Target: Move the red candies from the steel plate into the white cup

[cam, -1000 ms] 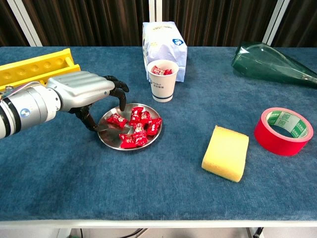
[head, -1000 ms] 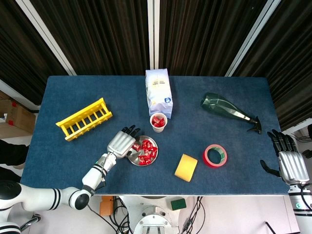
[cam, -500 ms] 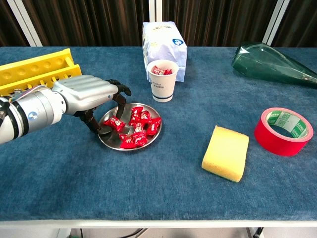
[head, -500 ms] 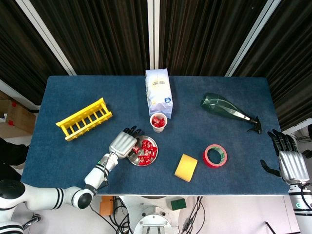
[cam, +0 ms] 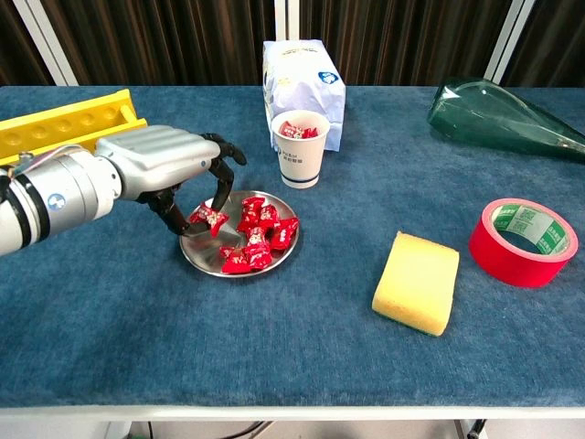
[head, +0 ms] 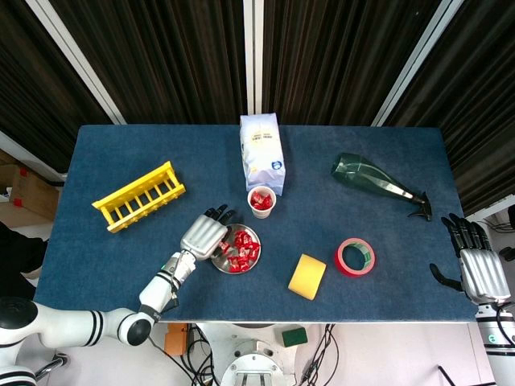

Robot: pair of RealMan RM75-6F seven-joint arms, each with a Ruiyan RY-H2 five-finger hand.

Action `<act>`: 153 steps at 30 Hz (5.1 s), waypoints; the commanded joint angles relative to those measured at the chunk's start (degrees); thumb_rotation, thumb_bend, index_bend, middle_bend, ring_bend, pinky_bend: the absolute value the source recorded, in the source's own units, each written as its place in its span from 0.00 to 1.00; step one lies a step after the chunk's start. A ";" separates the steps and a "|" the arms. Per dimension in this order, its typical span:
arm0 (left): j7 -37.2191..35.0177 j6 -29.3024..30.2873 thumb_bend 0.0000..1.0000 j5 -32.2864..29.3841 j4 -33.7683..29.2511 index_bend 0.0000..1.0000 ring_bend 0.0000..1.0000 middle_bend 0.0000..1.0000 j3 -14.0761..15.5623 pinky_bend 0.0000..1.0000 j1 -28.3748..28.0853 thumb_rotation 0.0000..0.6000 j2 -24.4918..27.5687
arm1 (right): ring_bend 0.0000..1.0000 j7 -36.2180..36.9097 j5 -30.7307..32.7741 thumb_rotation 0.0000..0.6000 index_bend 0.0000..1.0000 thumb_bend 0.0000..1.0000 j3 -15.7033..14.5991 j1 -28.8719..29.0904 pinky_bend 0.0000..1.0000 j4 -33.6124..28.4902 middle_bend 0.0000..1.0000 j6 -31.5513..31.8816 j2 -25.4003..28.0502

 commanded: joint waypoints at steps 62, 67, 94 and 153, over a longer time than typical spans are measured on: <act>4.39 7.68 0.29 -5.98 -14.93 0.34 0.03 0.16 0.58 0.19 -6.99 1.00 3.34 | 0.00 0.22 0.32 1.00 0.00 0.29 -0.03 0.38 0.00 0.13 0.00 -0.83 0.02; 4.16 7.10 0.27 -5.56 -17.63 0.33 0.03 0.17 3.53 0.19 -5.20 1.00 4.98 | 0.00 0.08 0.43 1.00 0.00 0.29 -0.02 0.49 0.00 0.20 0.00 -1.04 -0.07; 1.79 3.40 0.25 -2.04 -9.84 0.38 0.03 0.16 5.42 0.19 -2.31 1.00 -1.86 | 0.00 0.62 0.50 1.00 0.00 0.29 -0.01 0.55 0.00 0.30 0.00 -1.15 0.14; 5.67 4.21 0.31 0.31 -7.03 0.50 0.03 0.17 4.18 0.19 0.87 1.00 -2.93 | 0.00 -0.49 1.04 1.00 0.00 0.29 -0.06 0.76 0.00 0.08 0.00 -1.77 0.00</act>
